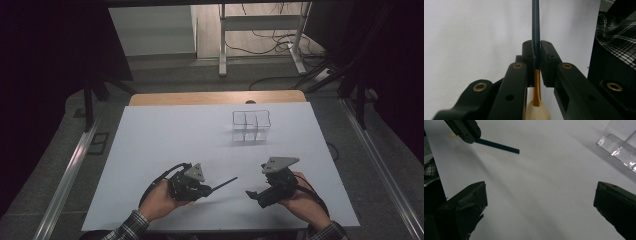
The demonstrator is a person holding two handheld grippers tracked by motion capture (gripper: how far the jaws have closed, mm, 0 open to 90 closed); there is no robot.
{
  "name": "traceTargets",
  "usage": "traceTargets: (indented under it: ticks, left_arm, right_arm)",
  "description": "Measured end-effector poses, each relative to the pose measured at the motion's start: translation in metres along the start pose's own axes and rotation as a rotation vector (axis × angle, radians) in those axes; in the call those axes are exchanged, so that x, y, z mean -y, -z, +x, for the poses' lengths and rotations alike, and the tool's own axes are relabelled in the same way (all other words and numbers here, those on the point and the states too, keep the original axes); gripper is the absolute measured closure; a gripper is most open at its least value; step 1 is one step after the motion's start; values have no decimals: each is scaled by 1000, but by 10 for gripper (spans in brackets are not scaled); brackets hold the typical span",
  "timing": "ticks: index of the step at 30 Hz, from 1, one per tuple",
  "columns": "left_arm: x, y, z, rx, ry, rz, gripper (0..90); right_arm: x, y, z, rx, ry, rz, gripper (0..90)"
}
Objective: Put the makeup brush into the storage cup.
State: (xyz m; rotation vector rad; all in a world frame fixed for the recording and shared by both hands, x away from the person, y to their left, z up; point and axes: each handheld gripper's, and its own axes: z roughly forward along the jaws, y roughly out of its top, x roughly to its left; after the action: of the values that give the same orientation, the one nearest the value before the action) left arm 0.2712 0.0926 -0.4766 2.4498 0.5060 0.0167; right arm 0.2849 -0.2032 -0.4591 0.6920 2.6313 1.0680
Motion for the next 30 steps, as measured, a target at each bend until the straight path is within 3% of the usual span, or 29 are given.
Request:
traceTargets:
  ticks: [7, 30]
  left_arm:
    - [-3, -3, -1, 11, -18, 15, 835]
    - [-11, -9, -6, 34, -57, 31, 835]
  right_arm:
    - [-8, -10, 5, -34, -8, 5, 0]
    - [-30, -40, 26, -105, 94, 74, 0]
